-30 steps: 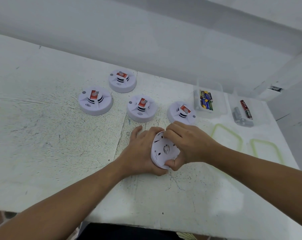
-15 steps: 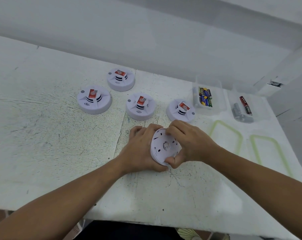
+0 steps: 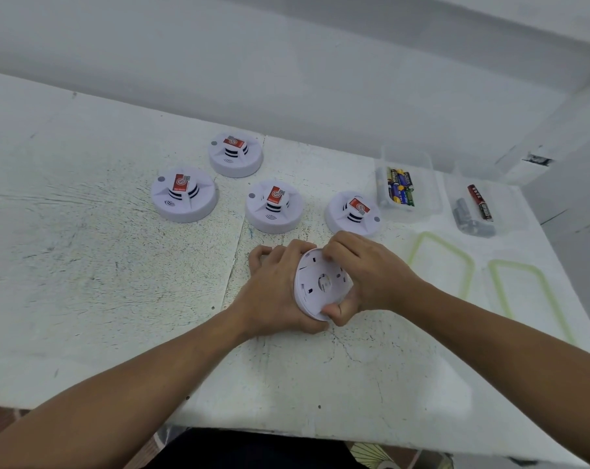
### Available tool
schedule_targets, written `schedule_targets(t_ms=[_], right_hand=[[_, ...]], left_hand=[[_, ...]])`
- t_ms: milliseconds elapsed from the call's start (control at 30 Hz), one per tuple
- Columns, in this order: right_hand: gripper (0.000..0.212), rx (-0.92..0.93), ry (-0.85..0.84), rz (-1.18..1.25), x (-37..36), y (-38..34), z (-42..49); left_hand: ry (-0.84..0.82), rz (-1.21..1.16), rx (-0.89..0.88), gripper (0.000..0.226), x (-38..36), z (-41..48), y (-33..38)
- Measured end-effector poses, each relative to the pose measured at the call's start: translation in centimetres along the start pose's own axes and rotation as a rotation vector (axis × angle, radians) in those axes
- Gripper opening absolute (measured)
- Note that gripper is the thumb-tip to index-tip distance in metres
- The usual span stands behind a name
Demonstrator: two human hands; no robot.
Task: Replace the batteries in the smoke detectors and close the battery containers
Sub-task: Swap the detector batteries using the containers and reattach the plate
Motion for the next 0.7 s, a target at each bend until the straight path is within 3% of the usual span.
schedule_targets(t_ms=[700], right_hand=[[0.066, -0.078, 0.066, 0.080, -0.19, -0.16, -0.51]], left_hand=[[0.004, 0.090, 0.013, 0.088, -0.72, -0.02, -0.40]])
Point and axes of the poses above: each hand's wrist, its own z-axis towards the middle knuckle, its own x-axis out of the back of the hand, y = z × x, the point moved 3 cm from there along z, towards the middle knuckle, and after that the axes turned 8 degrees about z, right-handed, at the moved point
